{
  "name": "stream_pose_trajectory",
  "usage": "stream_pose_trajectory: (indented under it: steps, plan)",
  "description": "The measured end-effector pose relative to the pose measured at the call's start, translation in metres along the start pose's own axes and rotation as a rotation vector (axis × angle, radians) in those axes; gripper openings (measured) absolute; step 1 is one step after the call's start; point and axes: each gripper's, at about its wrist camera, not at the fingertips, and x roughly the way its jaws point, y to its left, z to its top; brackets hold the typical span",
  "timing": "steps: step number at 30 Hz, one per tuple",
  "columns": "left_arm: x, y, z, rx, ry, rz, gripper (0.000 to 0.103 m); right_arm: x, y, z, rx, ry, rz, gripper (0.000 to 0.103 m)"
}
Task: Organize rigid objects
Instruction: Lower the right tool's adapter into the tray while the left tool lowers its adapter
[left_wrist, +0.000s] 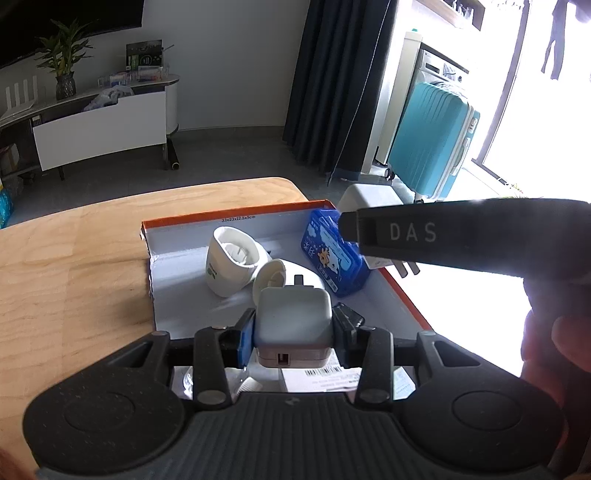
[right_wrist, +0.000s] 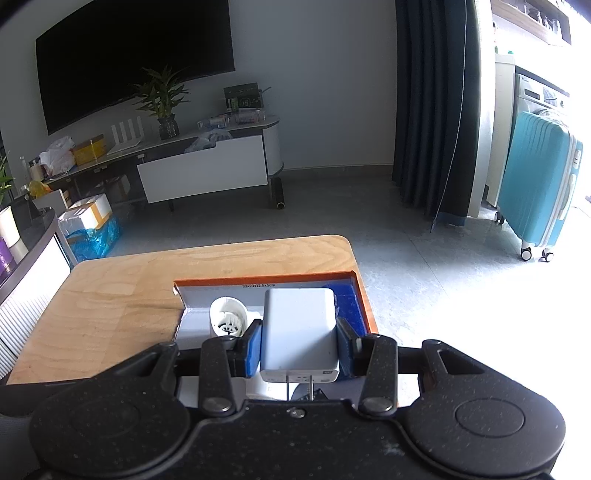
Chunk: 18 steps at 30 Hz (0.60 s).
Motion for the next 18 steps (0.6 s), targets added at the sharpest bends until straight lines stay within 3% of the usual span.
stream_pose_trajectory:
  steps: [18]
  plan:
    - [0.014, 0.027, 0.008, -0.055, 0.01, 0.034, 0.042, 0.029, 0.008, 0.015, -0.026, 0.016, 0.011, 0.05]
